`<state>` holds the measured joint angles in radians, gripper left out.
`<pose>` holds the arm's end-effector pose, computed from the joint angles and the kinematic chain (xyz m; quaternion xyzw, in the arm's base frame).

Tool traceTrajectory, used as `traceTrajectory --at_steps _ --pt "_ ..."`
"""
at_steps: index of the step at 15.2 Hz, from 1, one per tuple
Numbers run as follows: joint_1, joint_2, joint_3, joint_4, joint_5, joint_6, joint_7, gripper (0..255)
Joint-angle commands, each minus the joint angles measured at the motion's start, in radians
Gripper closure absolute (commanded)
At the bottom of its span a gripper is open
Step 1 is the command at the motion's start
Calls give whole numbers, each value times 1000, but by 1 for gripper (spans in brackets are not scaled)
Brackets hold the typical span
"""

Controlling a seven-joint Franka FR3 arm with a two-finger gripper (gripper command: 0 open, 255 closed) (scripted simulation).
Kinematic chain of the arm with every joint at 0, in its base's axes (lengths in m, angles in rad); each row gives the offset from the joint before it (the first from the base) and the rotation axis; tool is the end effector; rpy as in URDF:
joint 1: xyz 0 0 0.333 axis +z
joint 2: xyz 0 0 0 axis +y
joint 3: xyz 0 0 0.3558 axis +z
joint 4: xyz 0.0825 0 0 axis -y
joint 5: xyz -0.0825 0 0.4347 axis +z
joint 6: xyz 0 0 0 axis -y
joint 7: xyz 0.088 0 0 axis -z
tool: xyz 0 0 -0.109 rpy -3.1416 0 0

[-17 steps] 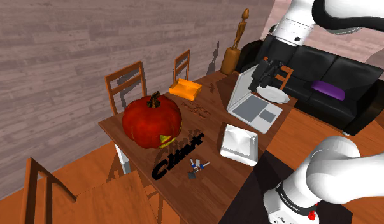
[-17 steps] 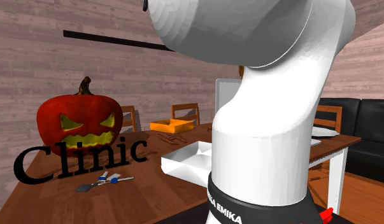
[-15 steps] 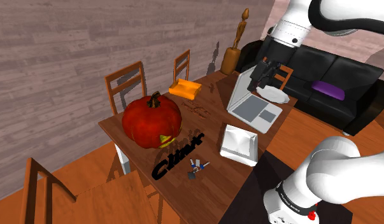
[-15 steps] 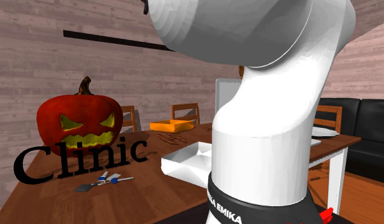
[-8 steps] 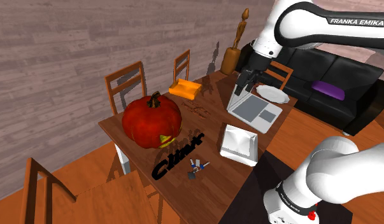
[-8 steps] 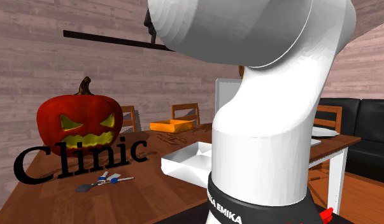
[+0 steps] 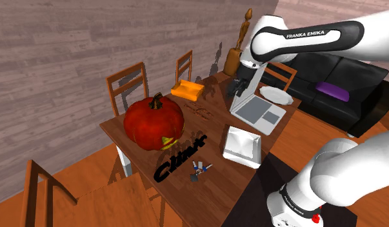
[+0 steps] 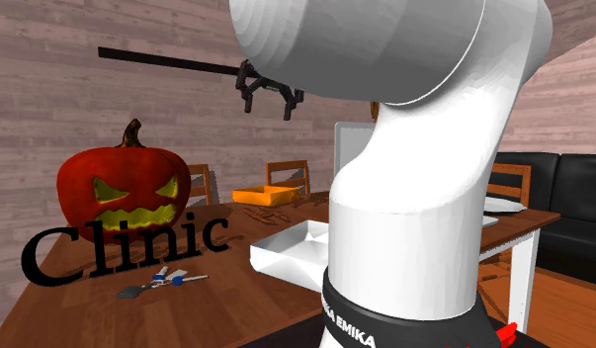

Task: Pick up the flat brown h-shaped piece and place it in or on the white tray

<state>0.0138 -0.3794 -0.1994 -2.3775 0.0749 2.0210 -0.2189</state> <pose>0.4583 -0.0858 0.4789 -0.9975 -0.0072 -0.0210 0.0677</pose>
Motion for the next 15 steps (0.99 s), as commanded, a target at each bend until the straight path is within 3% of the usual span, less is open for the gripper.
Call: traceTrajectory --at_steps 1,8,15 --pt "4 80 -14 20 10 57 -28 0" --pt "6 351 -56 137 70 190 -142 0" --pt "-23 631 -60 319 155 264 -252 0"
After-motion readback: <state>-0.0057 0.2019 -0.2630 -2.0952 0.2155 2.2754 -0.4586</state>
